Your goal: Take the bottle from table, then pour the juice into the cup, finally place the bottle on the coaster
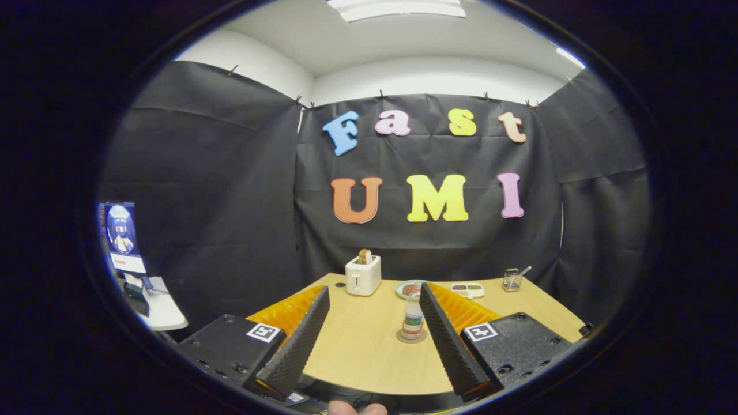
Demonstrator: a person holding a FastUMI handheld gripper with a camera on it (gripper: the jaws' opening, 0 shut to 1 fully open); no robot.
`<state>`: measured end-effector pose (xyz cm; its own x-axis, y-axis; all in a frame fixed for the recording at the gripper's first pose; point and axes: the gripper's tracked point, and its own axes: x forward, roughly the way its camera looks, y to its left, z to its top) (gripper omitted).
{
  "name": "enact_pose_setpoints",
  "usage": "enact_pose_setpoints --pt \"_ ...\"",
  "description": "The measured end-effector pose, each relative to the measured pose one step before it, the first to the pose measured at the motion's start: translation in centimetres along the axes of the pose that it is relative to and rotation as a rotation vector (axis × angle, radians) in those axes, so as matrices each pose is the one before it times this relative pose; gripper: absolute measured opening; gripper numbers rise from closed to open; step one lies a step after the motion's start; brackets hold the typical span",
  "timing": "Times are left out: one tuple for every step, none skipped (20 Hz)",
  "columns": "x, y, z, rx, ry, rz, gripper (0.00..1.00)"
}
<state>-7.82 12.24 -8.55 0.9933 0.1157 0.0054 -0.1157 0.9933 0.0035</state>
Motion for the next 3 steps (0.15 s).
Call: enact_pose_setpoints --pt "0.100 0.284 0.027 -0.00289 -0.00266 0.00491 1.00" --pt "-0.225 0.334 0.050 -0.00280 0.00105 0.00228 1.00" --pt "0.035 0.116 -0.060 -0.00189 0.00059 0.00063 1.00"
